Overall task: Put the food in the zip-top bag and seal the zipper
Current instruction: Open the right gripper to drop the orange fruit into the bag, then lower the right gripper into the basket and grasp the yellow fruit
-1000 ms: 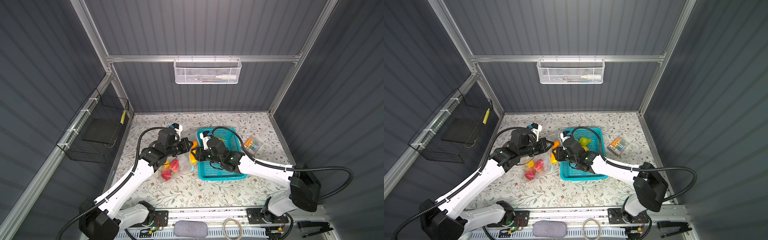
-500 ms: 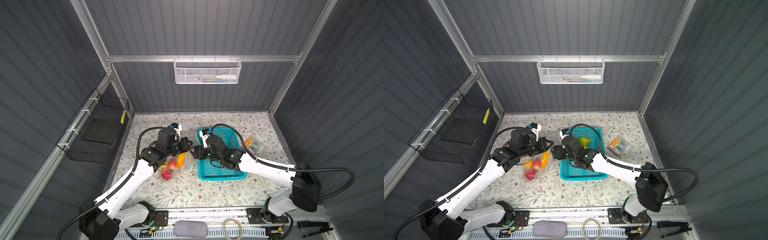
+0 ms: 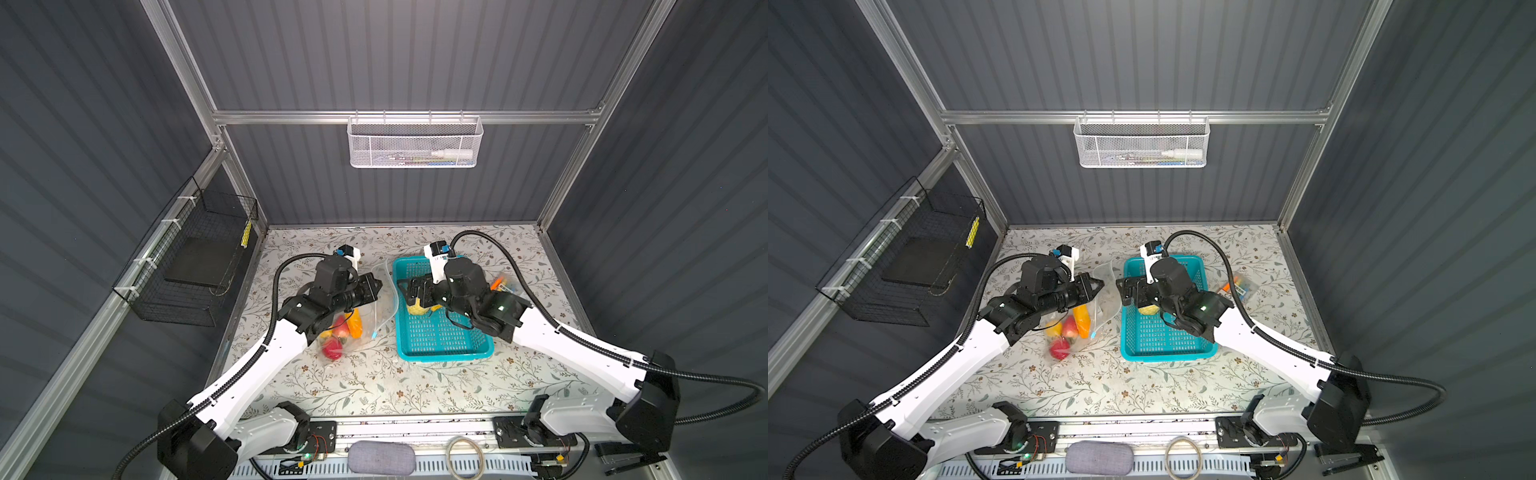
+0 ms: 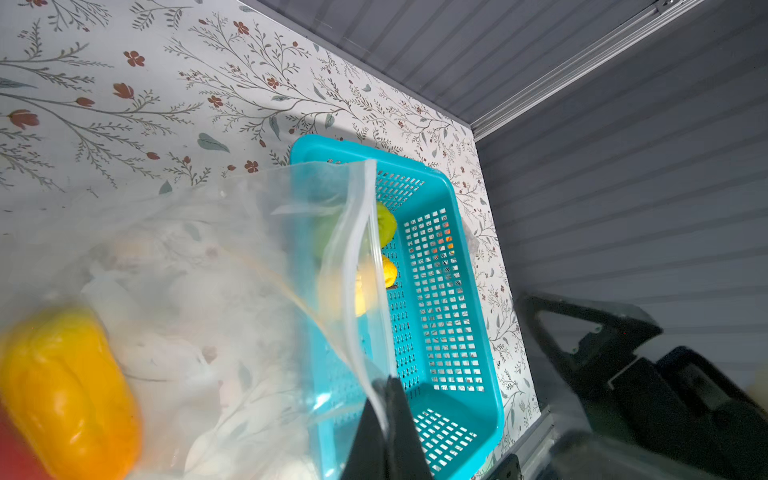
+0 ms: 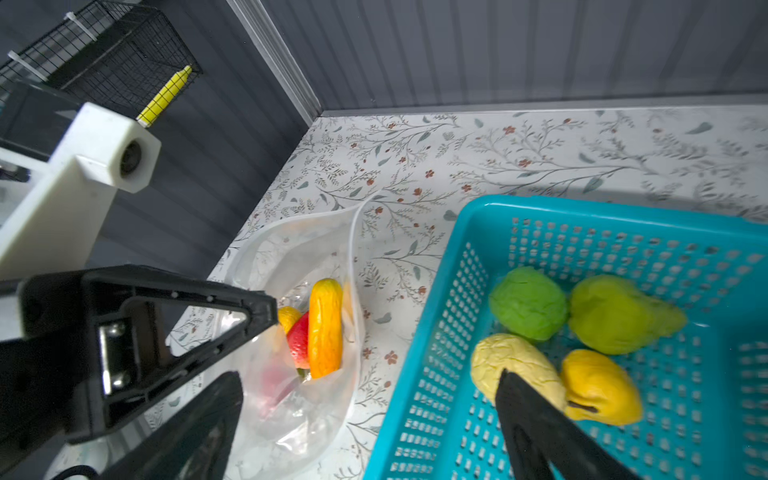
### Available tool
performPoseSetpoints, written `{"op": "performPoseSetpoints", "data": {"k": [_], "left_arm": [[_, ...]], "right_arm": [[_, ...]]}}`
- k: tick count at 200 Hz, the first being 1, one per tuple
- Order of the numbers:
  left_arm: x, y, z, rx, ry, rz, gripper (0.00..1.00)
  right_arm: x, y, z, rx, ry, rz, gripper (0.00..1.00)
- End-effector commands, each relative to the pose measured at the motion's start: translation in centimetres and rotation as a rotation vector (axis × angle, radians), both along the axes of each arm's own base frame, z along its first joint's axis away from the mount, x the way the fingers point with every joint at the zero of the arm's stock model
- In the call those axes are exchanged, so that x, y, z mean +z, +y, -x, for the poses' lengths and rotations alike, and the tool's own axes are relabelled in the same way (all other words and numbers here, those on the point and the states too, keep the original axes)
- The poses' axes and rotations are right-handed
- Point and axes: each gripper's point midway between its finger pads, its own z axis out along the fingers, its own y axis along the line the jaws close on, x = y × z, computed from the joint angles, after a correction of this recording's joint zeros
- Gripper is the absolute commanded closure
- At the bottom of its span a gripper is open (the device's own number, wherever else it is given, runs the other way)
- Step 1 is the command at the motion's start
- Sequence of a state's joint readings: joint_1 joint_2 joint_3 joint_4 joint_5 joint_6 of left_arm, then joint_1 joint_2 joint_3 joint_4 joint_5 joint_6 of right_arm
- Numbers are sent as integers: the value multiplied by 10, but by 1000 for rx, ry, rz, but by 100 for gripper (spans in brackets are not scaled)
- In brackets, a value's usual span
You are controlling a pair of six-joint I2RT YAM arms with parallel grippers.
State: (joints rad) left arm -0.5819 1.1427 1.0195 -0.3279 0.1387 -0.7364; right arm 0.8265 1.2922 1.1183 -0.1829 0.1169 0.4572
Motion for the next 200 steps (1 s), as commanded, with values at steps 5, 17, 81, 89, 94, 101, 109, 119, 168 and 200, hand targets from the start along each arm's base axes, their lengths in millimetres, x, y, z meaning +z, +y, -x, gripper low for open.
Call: {"op": "performPoseSetpoints", "data": {"k": [5,17,81,89,94,101,109,119,168,200], "left_arm": [[5,3,1,11,-34,-1,100],[5,2,1,10,-30,5,100],[2,-4,-4,10,-2,25,100],[2,-5,-4,10,1,28,100],[3,-5,-5,10,0,32,100],[3,-5,-5,9,2,32,100],[3,-6,-5,5,1,34,100],[4,-6,-5,4,-1,32,100],[5,-1,-2,15,-13,27,100],[7,0,-1,26,-19,41,100]], "right_arm": [[-18,-43,-9,-70,-13,185,1],[-27,-57,-13,-82,22,223,1],[-121,-103,-4,-181,415,328,2],[-130,-101,-3,-182,448,304,4],[-136,-101,-3,-187,465,288,5],[-142,-101,-5,-199,489,268,6],[-148,-101,-8,-216,509,245,7],[-153,-102,-14,-239,525,228,8],[-170,-97,-50,-296,534,267,15],[-187,-93,-68,-289,554,349,21]]}}
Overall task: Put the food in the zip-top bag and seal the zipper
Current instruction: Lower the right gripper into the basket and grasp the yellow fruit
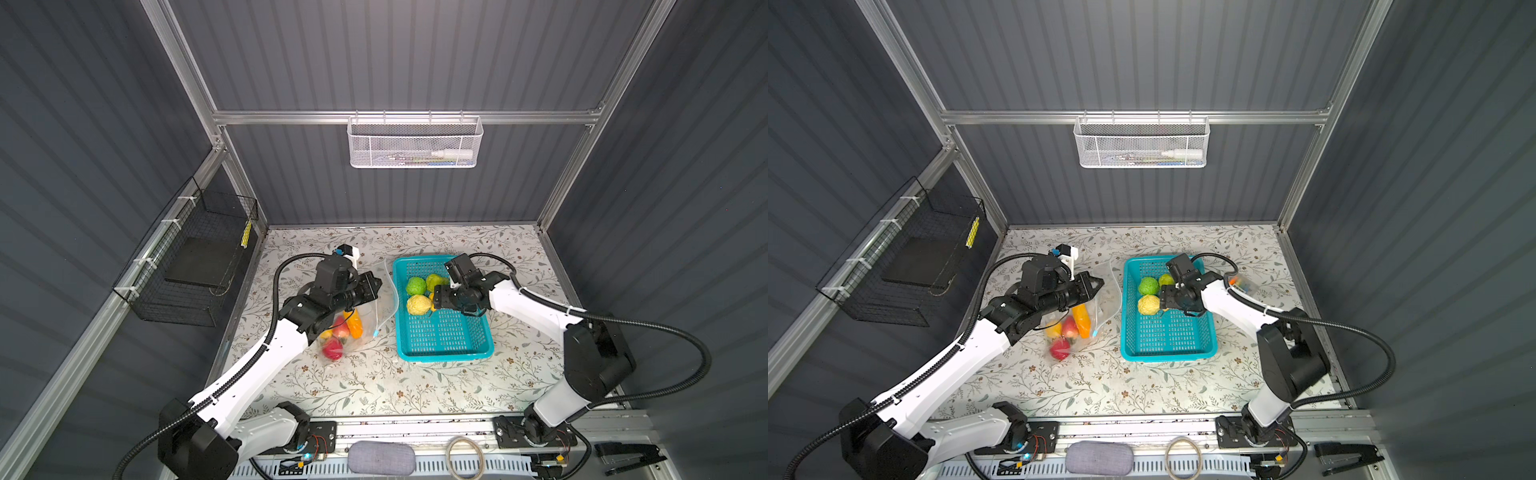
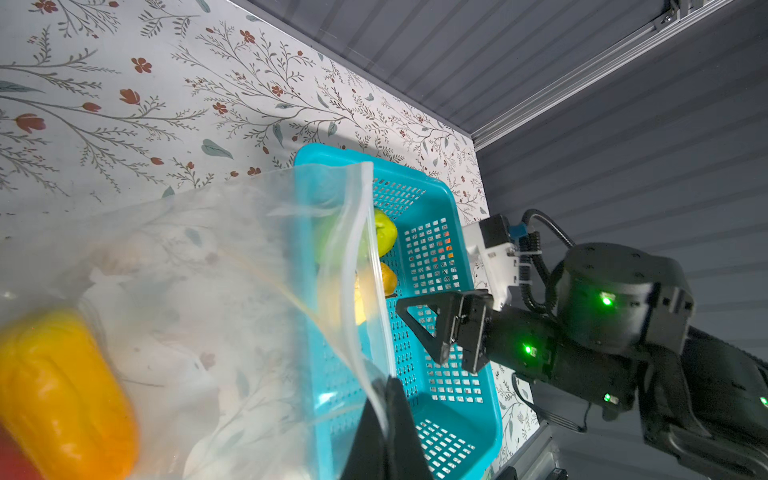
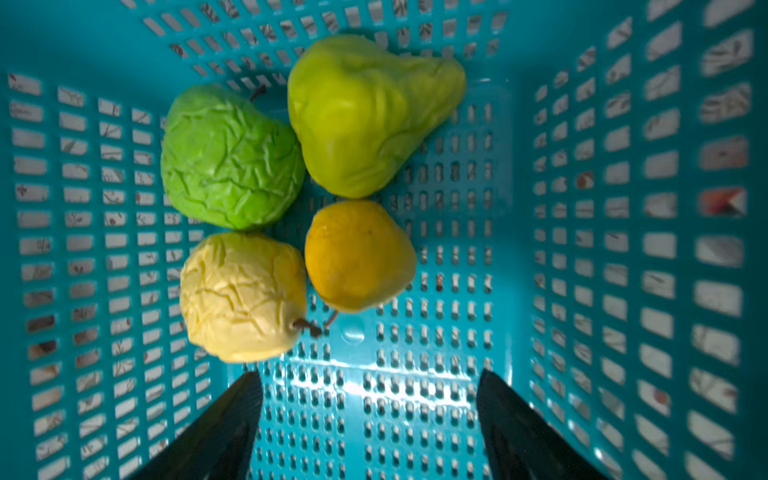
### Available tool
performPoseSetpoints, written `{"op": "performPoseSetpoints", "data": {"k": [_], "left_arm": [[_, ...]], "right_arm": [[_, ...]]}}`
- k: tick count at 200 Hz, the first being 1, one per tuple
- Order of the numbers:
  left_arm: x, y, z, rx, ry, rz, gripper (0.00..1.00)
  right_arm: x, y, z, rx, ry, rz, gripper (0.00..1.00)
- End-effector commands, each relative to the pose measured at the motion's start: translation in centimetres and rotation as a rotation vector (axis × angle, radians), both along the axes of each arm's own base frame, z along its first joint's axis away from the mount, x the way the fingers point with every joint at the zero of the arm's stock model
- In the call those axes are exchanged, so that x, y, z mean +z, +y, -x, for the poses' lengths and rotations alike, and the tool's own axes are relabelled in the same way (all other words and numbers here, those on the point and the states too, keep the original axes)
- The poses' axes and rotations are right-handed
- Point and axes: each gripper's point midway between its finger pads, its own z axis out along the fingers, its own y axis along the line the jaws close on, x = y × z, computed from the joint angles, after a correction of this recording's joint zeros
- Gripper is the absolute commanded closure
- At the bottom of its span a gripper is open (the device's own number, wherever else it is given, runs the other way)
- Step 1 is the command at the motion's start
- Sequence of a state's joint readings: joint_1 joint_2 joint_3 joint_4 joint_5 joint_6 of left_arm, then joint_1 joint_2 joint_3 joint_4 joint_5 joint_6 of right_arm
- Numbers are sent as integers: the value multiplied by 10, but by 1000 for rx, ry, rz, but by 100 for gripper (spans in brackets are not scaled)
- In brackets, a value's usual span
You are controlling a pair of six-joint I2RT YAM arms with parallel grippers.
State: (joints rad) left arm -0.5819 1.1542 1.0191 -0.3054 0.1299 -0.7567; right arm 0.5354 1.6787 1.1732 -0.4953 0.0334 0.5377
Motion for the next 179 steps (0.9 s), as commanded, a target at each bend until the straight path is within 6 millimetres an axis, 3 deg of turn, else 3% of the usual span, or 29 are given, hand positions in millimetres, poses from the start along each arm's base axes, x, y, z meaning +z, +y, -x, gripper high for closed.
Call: {"op": "performPoseSetpoints", "data": {"k": [1,90,138,179], "left_arm": [[7,2,3,9,-21,26,100],[3,3,3,16,-16,28,100],[2,2,4,12,-11,23,100],[2,4,5,17,-10,19,100]], "right_arm": [[-1,0,-16,1,-12,43,21],[-40,-1,-26,9,51,121,24],[-46,0,-32,15,56,134,25],[-48,-1,-32,12,63,128,33]]}}
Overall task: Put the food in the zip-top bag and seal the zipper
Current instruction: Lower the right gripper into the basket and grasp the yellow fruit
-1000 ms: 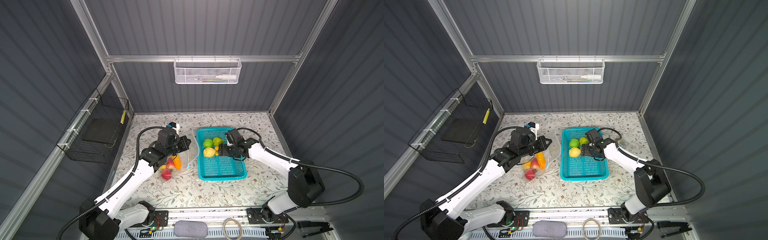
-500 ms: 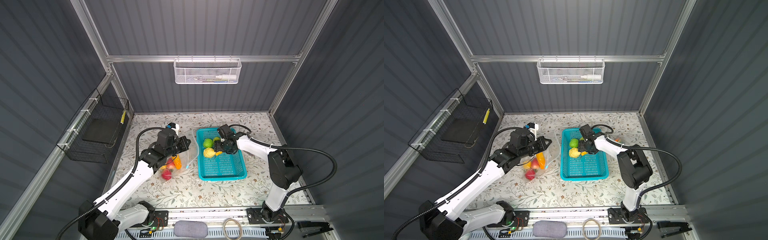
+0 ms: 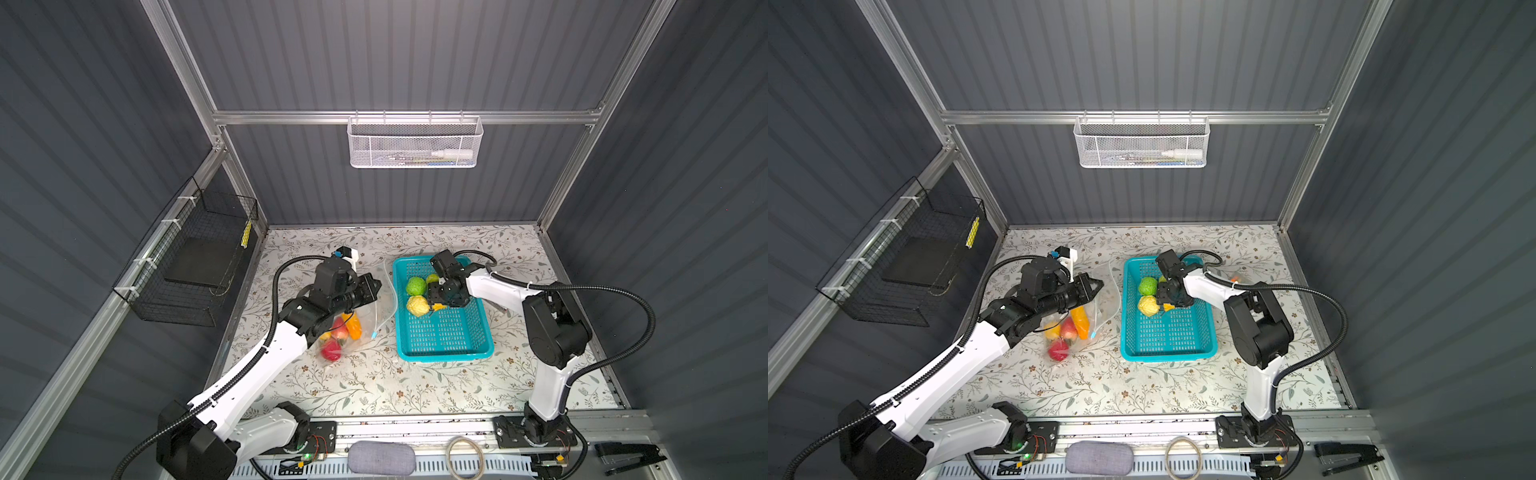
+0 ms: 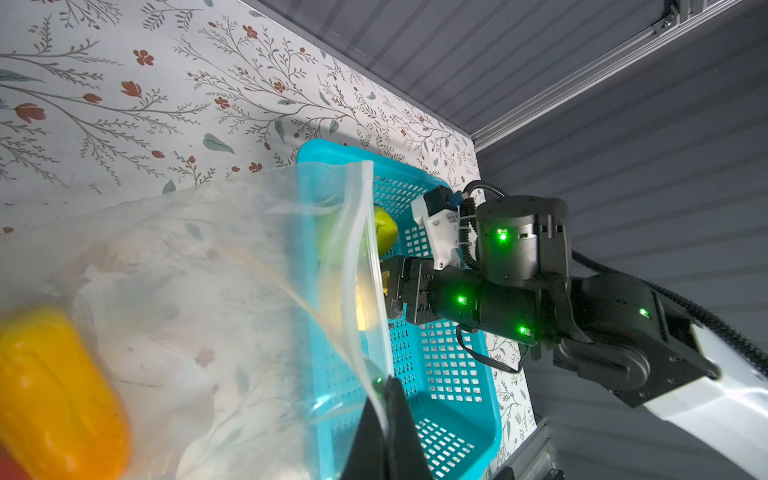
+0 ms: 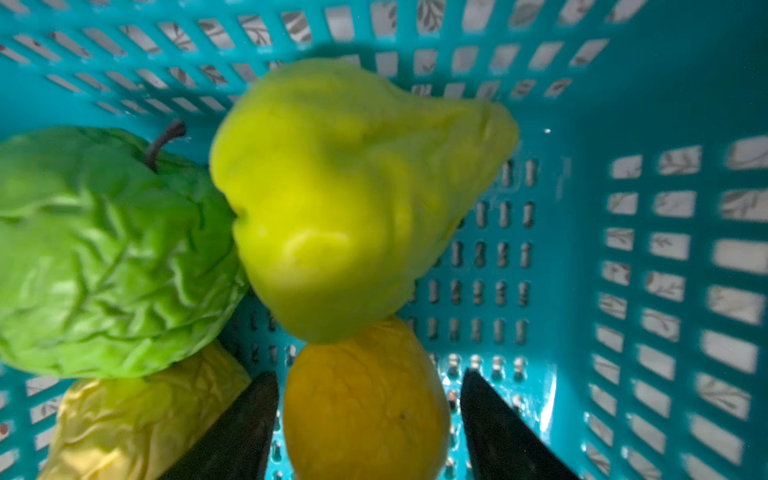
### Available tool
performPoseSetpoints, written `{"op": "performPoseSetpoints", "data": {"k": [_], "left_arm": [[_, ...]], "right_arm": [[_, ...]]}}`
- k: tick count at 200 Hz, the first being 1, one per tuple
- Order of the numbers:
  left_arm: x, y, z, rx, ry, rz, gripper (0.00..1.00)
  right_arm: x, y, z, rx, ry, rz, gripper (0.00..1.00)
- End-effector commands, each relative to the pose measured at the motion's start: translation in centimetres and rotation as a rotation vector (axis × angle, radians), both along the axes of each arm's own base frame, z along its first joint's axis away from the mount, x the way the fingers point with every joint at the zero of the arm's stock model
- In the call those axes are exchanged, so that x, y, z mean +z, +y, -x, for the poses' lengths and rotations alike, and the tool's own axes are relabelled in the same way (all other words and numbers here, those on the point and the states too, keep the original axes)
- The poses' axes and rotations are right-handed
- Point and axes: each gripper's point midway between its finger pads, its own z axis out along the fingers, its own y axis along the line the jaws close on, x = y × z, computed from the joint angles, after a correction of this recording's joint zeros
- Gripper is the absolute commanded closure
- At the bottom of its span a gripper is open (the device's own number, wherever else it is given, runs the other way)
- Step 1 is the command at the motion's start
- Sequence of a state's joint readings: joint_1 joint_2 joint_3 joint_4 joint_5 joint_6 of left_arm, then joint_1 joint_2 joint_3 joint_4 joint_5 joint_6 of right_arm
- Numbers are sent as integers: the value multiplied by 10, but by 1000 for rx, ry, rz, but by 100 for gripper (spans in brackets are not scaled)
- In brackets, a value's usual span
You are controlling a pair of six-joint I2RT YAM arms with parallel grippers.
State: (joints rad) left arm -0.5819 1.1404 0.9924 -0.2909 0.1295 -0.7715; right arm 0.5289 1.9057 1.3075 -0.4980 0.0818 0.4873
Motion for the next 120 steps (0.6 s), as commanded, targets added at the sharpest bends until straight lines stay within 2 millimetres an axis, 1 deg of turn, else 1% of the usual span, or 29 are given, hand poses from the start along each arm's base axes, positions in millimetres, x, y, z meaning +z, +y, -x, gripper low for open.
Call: {"op": "performPoseSetpoints", "data": {"k": [1,16,37,54,68,86,120], "left_arm": [[5,3,3,9,-17,9,100],[6,3,3,10,-17,10,100],[7,2,2,10,-19,11,100],[7,2,2,10,-19,11,100],[7,2,2,9,-18,12,100],[8,3,3,10,-18,12,100],[6,4,4,13,-16,8,100]], "right_arm": [[-3,-6,-1,-7,11,22,33],[-2,-5,0,-7,15,11,33],[-5,-5,3,-9,25,3,28],[-9,-6,4,-11,33,8,27],[-12,-6,5,-12,43,10,28],[-13,-5,5,-11,46,7,32],[-14,-7,5,-11,46,15,33]]}}
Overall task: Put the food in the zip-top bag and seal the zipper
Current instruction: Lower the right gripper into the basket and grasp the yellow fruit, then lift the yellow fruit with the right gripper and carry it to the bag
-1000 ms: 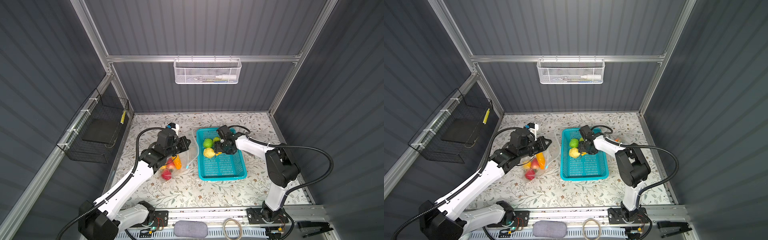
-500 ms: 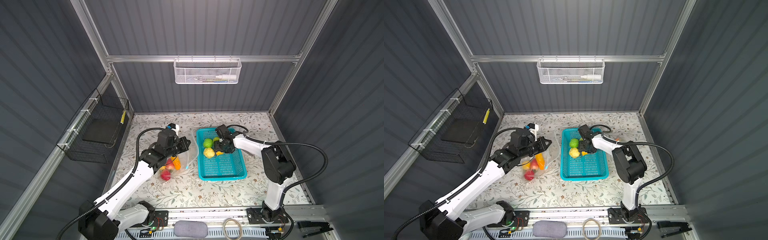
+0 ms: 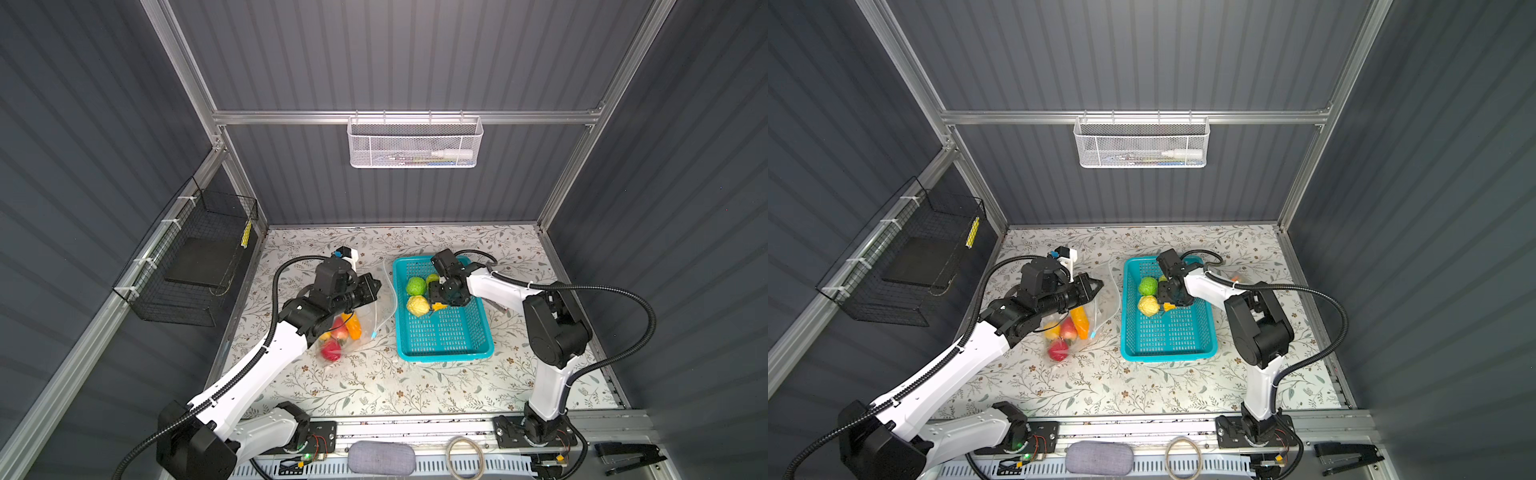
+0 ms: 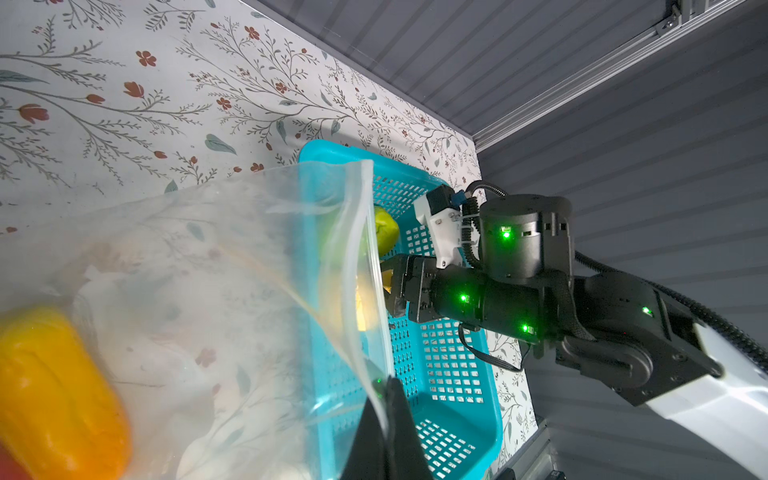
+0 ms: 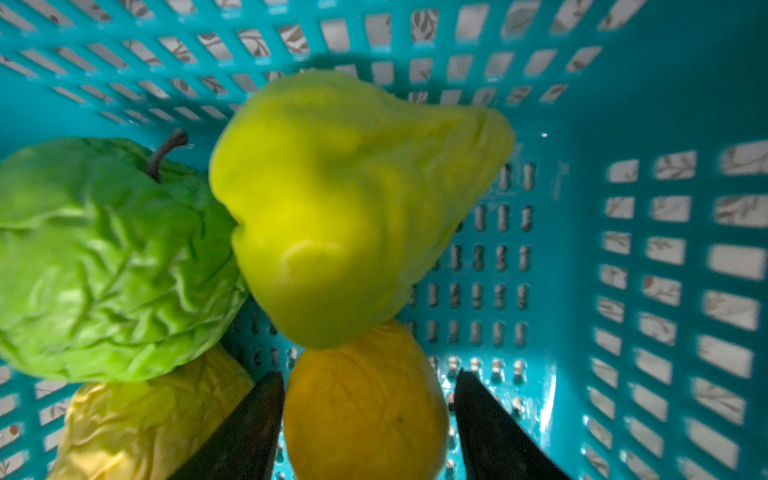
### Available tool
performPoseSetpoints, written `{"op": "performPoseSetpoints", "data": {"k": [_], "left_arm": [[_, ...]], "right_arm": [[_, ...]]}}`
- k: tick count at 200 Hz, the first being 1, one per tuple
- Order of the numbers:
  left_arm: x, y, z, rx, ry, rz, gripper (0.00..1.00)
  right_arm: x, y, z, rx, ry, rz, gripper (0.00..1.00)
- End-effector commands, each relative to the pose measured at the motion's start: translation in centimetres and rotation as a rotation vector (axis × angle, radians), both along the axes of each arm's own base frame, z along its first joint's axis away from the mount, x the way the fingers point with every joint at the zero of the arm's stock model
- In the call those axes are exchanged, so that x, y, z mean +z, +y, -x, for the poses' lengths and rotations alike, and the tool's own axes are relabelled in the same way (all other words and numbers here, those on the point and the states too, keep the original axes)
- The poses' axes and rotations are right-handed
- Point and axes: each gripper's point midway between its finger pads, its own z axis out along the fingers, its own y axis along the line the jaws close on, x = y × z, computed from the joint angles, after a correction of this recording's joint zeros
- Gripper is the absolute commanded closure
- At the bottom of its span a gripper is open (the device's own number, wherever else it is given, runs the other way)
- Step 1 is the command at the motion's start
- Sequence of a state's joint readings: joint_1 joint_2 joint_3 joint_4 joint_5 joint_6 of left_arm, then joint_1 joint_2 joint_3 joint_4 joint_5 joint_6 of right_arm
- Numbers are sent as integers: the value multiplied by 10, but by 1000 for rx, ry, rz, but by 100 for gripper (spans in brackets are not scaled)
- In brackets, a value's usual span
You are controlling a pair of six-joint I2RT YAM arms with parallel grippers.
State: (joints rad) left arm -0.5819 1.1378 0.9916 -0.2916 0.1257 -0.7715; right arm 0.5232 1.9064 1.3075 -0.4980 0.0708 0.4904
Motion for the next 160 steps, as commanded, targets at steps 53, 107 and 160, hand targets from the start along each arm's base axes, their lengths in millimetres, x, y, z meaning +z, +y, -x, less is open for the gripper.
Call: {"op": "performPoseSetpoints", "data": {"k": [53,107,160], "left_arm": [[8,3,4,10,-19,12,100],[8,5,5,17,-17,17,100],[11,3,3,12,-23,15,100]], "right_arm": [[-21,-7,8,-6,59,32,31],[-13,-9,11,-10,45,18,46],[39,-15,14,14,-55,2,46]]}}
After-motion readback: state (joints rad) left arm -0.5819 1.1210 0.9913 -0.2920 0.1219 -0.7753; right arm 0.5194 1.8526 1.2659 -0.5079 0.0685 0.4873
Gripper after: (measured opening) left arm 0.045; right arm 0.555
